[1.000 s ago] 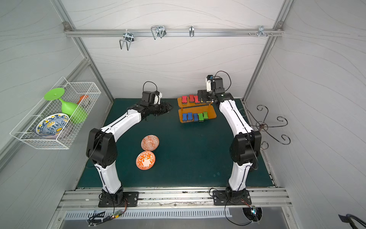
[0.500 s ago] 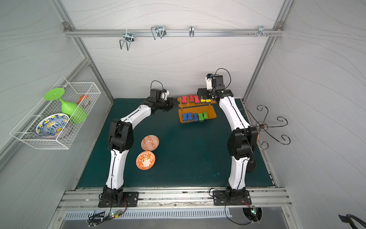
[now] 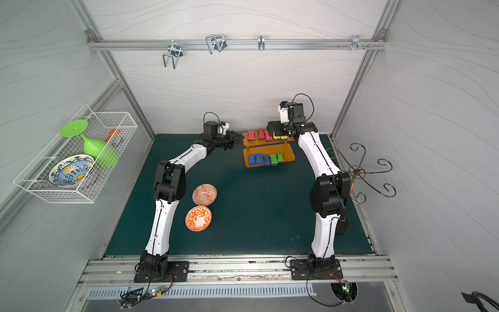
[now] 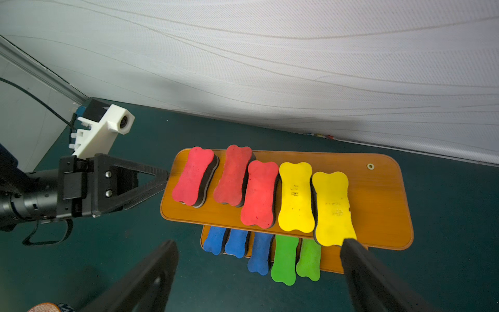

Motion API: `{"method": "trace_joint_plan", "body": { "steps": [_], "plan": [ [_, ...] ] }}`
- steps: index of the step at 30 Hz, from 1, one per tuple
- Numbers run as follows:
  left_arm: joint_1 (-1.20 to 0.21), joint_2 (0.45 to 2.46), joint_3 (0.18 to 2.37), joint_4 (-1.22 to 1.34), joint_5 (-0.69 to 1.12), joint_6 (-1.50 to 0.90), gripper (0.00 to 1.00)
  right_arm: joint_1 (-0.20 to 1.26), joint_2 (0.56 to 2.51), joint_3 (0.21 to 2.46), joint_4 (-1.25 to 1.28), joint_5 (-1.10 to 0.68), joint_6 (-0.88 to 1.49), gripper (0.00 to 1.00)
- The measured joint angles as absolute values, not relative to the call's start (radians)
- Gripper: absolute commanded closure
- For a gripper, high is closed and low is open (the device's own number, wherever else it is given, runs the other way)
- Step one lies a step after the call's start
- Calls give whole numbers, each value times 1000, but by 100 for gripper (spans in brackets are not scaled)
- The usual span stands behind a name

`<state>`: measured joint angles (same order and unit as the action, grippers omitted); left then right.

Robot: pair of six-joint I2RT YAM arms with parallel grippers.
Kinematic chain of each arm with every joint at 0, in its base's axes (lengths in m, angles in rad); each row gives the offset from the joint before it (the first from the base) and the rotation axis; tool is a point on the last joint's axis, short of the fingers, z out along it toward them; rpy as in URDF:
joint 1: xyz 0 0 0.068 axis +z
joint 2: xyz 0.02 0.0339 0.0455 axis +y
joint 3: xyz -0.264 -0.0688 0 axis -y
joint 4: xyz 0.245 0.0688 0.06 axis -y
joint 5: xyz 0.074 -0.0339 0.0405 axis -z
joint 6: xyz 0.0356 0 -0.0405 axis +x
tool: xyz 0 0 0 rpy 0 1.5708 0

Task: Remove the whiteboard erasers from the shelf
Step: Move the shelf to the center of the board.

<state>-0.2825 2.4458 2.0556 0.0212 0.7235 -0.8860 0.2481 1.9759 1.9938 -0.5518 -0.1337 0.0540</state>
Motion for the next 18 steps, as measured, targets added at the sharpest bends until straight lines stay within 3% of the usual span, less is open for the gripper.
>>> {"method": "trace_joint_plan", "body": {
  "steps": [10,18],
  "plan": [
    [-290,2490,2114,57,750,-953,70,248,1976,1994,-551,-133,54,1],
    [-291,2498,2114,70,764,-976,71,248,1975,1990,-551,-133,53,1]
  ]
}}
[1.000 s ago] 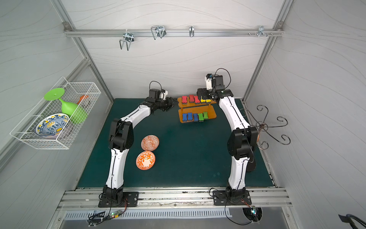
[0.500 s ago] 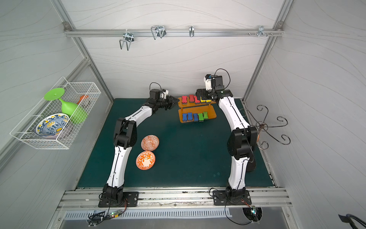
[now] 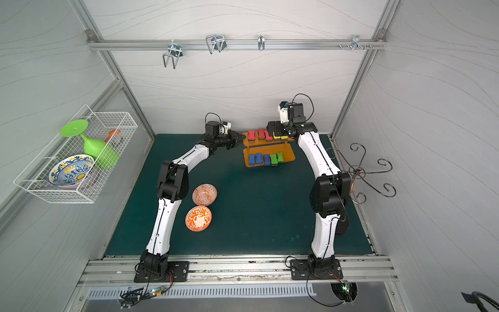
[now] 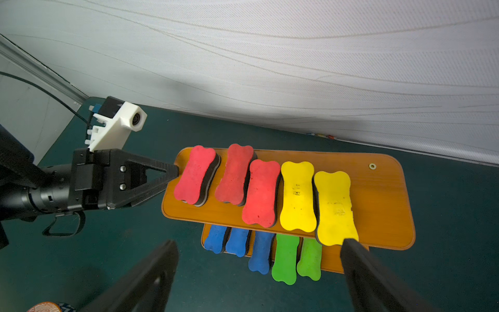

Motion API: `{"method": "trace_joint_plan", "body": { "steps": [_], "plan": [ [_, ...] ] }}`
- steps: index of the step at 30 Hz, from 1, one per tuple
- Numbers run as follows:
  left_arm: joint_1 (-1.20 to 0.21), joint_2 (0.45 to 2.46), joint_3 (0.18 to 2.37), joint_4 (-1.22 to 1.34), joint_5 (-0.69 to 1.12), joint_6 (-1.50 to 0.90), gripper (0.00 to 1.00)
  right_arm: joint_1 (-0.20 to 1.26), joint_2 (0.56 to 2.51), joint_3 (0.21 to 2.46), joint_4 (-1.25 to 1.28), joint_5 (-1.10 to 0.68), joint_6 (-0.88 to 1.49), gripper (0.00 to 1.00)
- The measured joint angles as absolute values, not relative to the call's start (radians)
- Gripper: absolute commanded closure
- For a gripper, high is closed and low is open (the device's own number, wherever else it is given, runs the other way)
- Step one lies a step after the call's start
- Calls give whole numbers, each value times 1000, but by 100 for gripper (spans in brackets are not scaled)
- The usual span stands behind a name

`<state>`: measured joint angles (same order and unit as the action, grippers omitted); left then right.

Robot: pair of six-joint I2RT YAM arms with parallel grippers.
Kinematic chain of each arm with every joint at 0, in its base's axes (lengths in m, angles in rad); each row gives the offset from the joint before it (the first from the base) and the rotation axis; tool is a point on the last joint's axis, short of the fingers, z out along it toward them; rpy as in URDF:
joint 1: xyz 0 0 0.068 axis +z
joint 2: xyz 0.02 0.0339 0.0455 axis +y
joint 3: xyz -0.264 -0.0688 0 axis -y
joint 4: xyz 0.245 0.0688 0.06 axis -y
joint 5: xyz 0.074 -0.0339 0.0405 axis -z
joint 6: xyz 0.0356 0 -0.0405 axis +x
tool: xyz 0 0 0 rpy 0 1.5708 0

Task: Remove the whiteboard erasers from the shelf
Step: Move the shelf to the center of the board.

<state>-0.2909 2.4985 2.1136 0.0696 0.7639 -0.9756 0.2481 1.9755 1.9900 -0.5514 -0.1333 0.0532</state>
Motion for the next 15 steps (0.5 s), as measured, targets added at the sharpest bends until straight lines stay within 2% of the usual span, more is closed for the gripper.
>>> {"method": "trace_joint_plan", "body": {
  "steps": [4,9,15],
  "plan": [
    [-290,2499,2112,80,766,-991,72,248,1974,1982,-551,-133,52,1],
    [-290,2499,2091,110,769,-1016,81,248,1970,1976,-552,-133,52,1],
    [-289,2499,2080,134,778,-1053,86,248,1968,1975,-552,-132,51,1]
  ]
}}
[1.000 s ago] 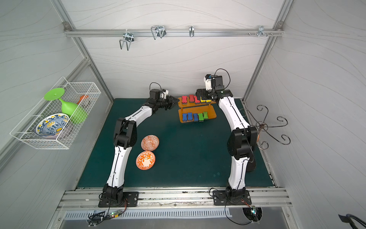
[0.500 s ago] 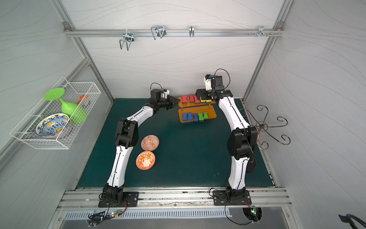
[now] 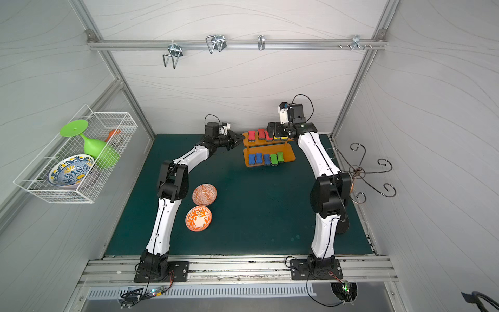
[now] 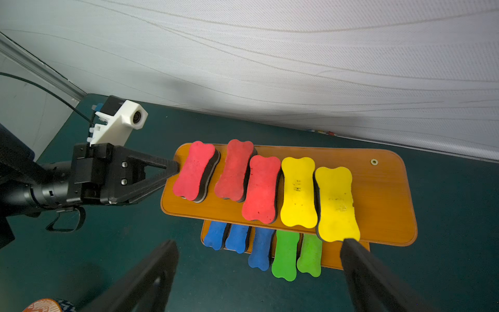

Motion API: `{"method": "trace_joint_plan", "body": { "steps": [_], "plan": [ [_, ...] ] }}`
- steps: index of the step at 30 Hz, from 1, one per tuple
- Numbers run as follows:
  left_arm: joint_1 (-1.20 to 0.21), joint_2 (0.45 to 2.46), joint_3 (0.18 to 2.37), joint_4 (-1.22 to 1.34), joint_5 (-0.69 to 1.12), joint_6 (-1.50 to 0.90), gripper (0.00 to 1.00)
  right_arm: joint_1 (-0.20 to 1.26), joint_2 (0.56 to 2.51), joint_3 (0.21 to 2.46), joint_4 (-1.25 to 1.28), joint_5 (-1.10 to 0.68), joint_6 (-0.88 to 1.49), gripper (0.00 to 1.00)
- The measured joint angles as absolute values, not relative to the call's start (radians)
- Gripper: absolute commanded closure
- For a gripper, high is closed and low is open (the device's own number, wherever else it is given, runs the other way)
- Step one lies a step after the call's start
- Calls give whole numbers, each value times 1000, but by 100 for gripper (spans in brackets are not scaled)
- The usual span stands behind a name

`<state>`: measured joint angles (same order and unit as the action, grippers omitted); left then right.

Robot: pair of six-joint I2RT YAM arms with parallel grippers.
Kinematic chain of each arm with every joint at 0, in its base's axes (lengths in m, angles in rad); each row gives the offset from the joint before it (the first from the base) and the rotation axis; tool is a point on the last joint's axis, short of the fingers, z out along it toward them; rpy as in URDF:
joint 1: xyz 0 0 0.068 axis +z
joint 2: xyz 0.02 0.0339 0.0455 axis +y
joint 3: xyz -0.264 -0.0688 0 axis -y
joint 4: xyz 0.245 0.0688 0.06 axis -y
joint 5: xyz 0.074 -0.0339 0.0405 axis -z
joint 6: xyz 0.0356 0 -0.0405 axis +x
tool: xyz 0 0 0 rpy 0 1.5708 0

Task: Remove the whiteboard erasers from the shelf
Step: Move the shelf to the center of the board.

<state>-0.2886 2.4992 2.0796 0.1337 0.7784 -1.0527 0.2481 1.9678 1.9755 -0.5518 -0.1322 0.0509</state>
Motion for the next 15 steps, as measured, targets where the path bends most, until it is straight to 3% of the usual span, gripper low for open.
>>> {"method": "trace_joint_plan", "body": {
  "steps": [7,15],
  "plan": [
    [-286,2499,2076,141,789,-1072,100,248,1966,1975,-553,-130,39,1],
    [-262,2495,2058,148,828,-1076,100,248,1980,2018,-580,-113,32,1]
  ]
}}
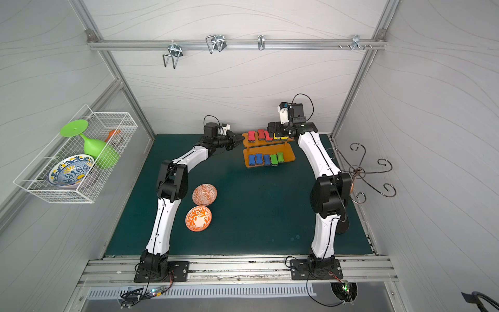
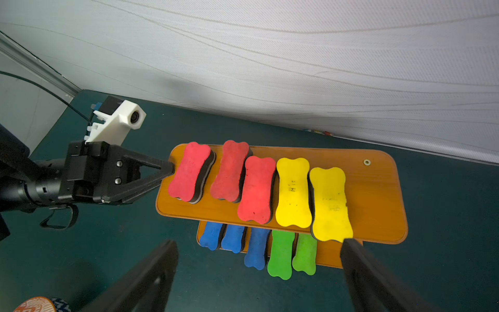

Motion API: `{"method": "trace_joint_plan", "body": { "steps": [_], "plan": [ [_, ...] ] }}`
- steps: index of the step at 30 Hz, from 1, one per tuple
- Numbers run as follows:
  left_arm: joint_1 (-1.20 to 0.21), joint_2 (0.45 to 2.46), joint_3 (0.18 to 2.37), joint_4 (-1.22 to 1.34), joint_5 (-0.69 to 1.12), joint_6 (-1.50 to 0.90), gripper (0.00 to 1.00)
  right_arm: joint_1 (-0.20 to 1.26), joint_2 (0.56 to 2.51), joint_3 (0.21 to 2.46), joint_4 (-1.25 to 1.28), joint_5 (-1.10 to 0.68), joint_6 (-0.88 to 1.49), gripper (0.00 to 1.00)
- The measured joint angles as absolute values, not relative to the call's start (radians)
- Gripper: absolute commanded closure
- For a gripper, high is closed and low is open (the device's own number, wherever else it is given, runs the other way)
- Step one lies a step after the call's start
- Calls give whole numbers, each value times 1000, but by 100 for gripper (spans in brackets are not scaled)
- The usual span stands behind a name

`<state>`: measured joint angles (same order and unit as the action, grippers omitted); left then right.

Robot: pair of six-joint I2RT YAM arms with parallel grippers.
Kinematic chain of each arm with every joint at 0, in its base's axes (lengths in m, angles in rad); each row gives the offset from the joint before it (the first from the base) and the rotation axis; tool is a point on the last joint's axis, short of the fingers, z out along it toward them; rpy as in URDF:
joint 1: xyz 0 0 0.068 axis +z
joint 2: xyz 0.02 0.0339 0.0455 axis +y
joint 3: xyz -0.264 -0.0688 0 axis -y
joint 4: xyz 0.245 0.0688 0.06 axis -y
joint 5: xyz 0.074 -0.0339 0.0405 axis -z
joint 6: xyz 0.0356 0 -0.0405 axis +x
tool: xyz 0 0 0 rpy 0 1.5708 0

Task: Remove the whiteboard erasers from the shelf
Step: Move the shelf to the center of the board.

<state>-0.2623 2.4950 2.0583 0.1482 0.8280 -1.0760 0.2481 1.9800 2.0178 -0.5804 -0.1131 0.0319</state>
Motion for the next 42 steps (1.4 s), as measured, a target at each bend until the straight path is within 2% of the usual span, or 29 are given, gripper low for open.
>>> {"method": "trace_joint_plan", "body": {
  "steps": [11,26,31,42],
  "plan": [
    [-181,2457,2011,107,875,-1039,100,215,2185,2277,-646,-59,29,7],
    [-109,2446,2008,61,897,-994,100,179,2276,2301,-682,-75,81,19],
    [-109,2446,2015,49,897,-982,100,179,2295,2301,-682,-109,105,26],
    [-107,2446,2035,0,895,-961,100,189,2315,2304,-681,-118,126,30]
  ]
}}
